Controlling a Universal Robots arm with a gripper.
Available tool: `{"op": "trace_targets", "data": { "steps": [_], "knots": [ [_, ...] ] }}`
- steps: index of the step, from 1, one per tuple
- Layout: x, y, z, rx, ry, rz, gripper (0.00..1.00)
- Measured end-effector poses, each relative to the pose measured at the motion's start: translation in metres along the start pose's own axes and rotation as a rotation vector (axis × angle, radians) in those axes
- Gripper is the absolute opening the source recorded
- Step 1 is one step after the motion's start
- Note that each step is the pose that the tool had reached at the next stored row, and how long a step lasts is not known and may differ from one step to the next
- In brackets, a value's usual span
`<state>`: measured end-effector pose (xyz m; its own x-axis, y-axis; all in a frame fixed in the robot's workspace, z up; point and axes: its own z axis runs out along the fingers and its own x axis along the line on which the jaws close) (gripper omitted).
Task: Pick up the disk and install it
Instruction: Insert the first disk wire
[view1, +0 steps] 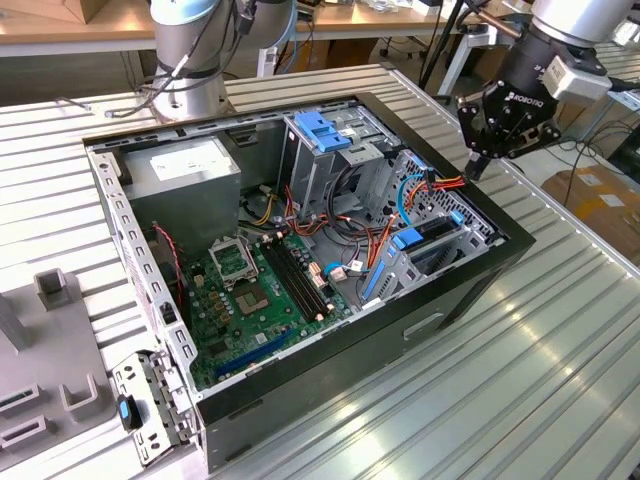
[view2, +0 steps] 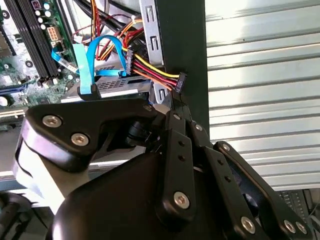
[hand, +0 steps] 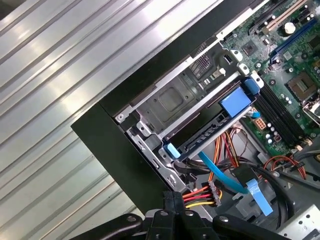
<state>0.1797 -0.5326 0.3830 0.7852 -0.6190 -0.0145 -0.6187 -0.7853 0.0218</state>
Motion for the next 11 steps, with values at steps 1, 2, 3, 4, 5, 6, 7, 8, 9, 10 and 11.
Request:
{"op": "trace_targets", "data": {
  "steps": [1,2,3,4,5,6,7,8,9,10,11],
  "knots": [
    [0.0004,-0.0012,0.0012,0.0,0.0003,-0.012,0.11],
    [0.0008,-0.0022,0.0021,-0.0001,0.0005,-0.019,0.11],
    [0.0011,-0.0028,0.0027,-0.0002,0.0008,-0.024,0.17],
    [0.0013,-0.0036,0.0034,-0.0003,0.001,-0.031,0.24],
    [0.0011,-0.0049,0.0045,-0.0003,0.0012,-0.039,0.24],
    [0.0006,-0.0062,0.0062,-0.0003,0.0015,-0.047,0.3],
    [0.0003,-0.0069,0.0078,0.0,0.0017,-0.051,0.3],
    [0.0002,-0.0072,0.0089,0.0003,0.0022,-0.054,0.3],
    [-0.0002,-0.0079,0.01,0.0001,0.0028,-0.059,0.3],
    [-0.0004,-0.0087,0.0109,0.0001,0.003,-0.063,0.3],
    [-0.0002,-0.0098,0.0122,0.0002,0.003,-0.069,0.3]
  ]
}}
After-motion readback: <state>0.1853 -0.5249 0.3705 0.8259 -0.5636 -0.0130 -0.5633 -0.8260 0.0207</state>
